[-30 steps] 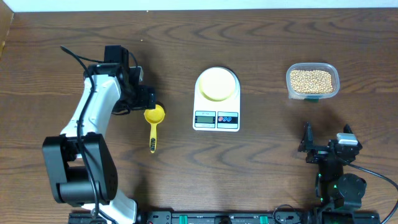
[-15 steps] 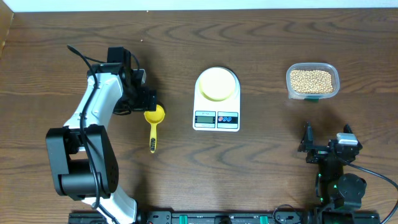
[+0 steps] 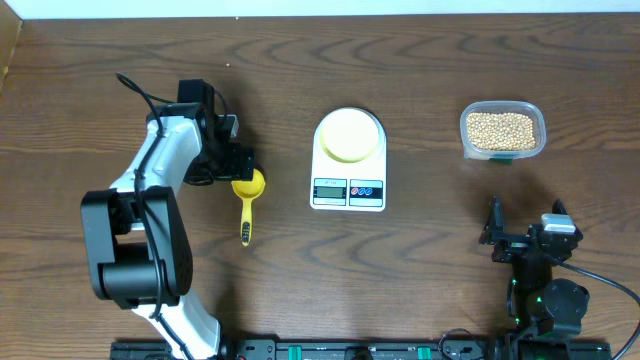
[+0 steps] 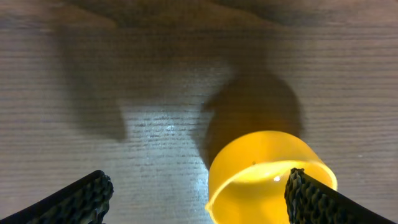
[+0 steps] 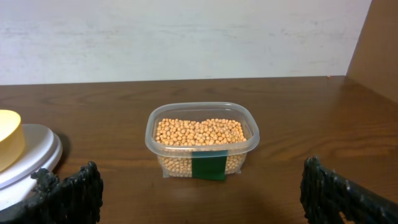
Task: Scoop item into bowl and weigh 50g on scale
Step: 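Lower the left gripper and close it on the yellow scoop rim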
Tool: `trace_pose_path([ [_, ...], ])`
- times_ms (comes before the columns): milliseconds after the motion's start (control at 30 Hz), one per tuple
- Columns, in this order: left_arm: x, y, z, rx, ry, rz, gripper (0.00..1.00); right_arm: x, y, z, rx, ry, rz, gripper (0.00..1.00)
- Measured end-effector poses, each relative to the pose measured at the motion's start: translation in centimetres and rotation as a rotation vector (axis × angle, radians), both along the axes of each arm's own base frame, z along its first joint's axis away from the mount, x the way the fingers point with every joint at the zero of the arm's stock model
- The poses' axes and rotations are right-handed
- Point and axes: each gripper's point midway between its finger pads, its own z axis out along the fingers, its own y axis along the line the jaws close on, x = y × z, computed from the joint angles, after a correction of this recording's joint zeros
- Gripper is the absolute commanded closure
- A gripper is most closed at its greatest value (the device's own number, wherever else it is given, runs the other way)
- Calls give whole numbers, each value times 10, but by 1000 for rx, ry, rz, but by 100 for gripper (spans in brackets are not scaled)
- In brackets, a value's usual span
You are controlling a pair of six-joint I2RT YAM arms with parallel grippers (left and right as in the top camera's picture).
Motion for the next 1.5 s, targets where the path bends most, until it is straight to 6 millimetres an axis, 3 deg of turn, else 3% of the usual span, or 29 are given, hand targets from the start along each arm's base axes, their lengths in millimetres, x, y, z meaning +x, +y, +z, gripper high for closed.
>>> trace_pose_path([
  [267,-4,0,-17,-2,46,0,9,0,0,0,0,0,0,1],
  [1500,-7,0,-26,1,71,-2,9,0,0,0,0,0,0,1],
])
